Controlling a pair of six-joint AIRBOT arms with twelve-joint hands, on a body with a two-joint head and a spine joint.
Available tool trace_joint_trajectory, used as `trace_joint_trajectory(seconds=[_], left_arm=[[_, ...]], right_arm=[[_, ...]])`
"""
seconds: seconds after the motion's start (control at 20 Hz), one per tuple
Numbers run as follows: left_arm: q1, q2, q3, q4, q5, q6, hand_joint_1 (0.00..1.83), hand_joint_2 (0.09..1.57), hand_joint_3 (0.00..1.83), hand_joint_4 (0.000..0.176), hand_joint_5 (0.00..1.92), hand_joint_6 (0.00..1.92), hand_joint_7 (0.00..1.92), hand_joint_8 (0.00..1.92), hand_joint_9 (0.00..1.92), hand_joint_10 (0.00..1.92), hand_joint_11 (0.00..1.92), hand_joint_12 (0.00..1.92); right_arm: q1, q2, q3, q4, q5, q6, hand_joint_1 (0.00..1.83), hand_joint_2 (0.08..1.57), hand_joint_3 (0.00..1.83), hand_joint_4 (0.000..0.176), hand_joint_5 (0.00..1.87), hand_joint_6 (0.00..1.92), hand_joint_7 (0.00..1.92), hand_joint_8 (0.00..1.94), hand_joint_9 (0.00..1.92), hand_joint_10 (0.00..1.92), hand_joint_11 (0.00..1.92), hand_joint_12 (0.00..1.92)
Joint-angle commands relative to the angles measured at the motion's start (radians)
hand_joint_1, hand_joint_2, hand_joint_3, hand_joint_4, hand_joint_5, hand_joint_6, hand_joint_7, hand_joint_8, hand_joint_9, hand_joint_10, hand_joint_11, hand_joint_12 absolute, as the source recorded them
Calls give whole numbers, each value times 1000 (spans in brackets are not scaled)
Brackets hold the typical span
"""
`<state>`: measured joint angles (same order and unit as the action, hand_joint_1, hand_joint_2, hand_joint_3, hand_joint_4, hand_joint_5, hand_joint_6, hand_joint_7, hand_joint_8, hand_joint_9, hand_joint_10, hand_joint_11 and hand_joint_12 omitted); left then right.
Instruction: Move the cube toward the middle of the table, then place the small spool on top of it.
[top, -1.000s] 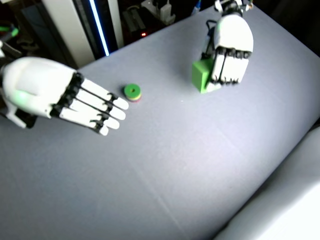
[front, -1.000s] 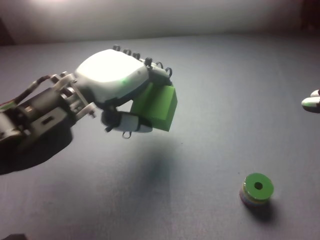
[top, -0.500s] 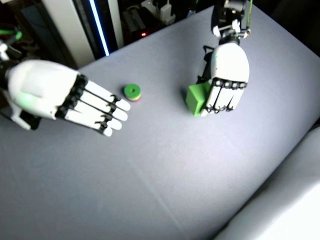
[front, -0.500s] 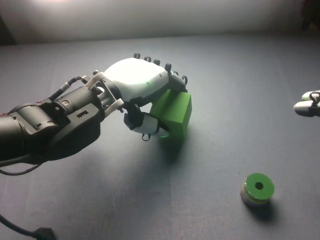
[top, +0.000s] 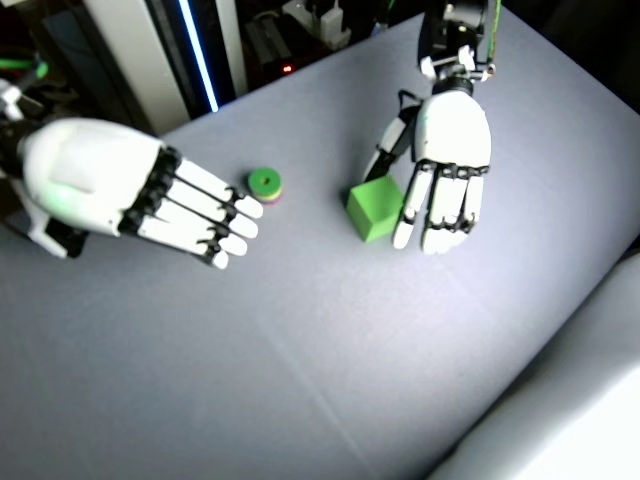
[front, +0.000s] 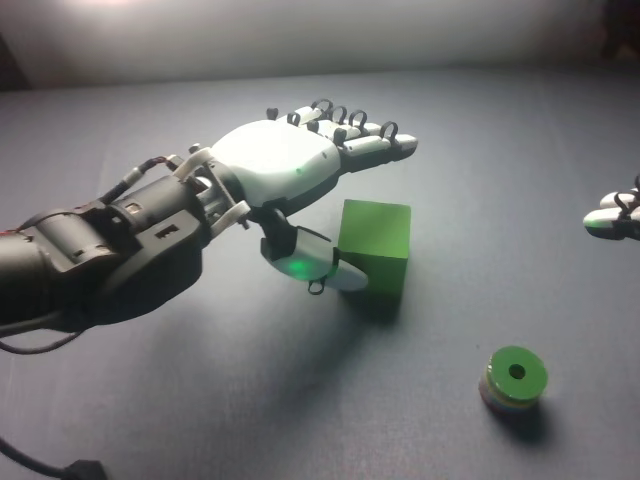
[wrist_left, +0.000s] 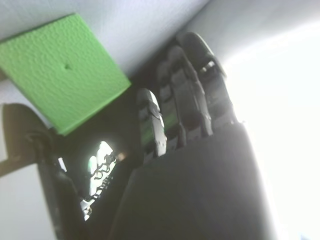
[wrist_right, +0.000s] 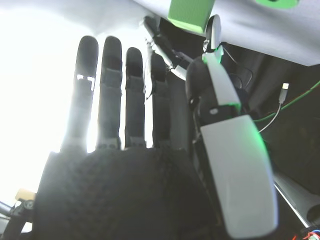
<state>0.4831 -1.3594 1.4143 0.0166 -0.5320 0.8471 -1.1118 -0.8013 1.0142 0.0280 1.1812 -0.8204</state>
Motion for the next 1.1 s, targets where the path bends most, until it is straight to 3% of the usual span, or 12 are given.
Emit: trace_joint_trajectory(seconds=[0.0, 0.2, 0.25, 0.3, 0.5, 0.55, 0.6, 0.65, 0.75, 0.85, 0.95, 1.05], left_arm=[[4, 21, -12, 0, -139, -2, 846, 897, 1, 176, 96, 3, 90, 0, 62, 0, 0, 441], [72, 160, -137, 10, -261, 0, 945, 878, 0, 176, 121, 2, 63, 0, 79, 3, 0, 466], [96, 196, -168, 10, -294, 0, 969, 877, 0, 158, 138, 4, 59, 0, 72, 1, 0, 404], [123, 232, -199, 8, -329, 0, 883, 874, 0, 172, 122, 0, 55, 0, 63, 0, 0, 356], [245, 376, -321, -17, -477, 0, 626, 863, 0, 176, 90, 0, 20, 1, 66, 1, 0, 451], [274, 404, -345, -24, -513, 0, 625, 861, 0, 176, 110, 4, 43, 5, 91, 5, 0, 511], [314, 437, -372, -30, -543, 0, 639, 885, 5, 117, 131, 7, 62, 6, 91, 2, 0, 442], [336, 456, -390, -37, -559, 0, 673, 903, 7, 86, 144, 6, 65, 3, 86, 0, 0, 410], [399, 512, -435, -55, -609, 4, 694, 911, 3, 72, 131, 0, 79, 2, 104, 3, 0, 434], [466, 566, -482, -89, -667, 31, 705, 919, 4, 81, 113, 0, 82, 1, 109, 3, 0, 440], [518, 590, -504, -129, -720, 47, 687, 918, 2, 130, 88, 0, 81, 0, 71, 5, 0, 324], [540, 596, -511, -145, -743, 47, 732, 911, 0, 130, 104, 3, 88, 1, 49, 1, 0, 159]], right_arm=[[14, 3, 5, 10, 118, 10, 728, 1314, 1, 0, 510, 0, 491, 0, 572, 0, 269, 964], [68, 3, 4, -84, 85, 38, 595, 1295, 0, 23, 476, 0, 443, 0, 451, 0, 135, 930], [85, 3, 3, -110, 70, 44, 656, 1216, 0, 18, 488, 1, 467, 3, 472, 5, 127, 946], [99, 3, 2, -143, 53, 53, 660, 1152, 0, 20, 485, 0, 491, 4, 511, 10, 131, 954], [172, -2, 4, -290, -63, 109, 780, 1074, 0, 117, 416, 0, 416, 0, 610, 10, 267, 1044], [186, -8, 8, -327, -97, 125, 793, 1052, 0, 122, 428, 1, 433, 2, 622, 8, 314, 1033], [203, -19, 16, -369, -132, 149, 829, 1031, 0, 106, 437, 1, 441, 1, 627, 5, 335, 969], [215, -27, 22, -397, -156, 166, 862, 1011, 0, 81, 455, 0, 463, 1, 656, 8, 362, 919], [253, -47, 27, -461, -220, 180, 924, 975, 0, 87, 449, 0, 459, 0, 658, 5, 324, 879], [288, -65, 35, -522, -278, 196, 956, 953, 0, 63, 478, 0, 440, 1, 588, 0, 317, 709], [311, -90, 53, -571, -321, 226, 966, 950, 0, 42, 498, 2, 441, 1, 597, 6, 350, 635], [325, -111, 68, -603, -351, 246, 981, 947, 2, 39, 499, 1, 445, 2, 614, 2, 378, 589]])
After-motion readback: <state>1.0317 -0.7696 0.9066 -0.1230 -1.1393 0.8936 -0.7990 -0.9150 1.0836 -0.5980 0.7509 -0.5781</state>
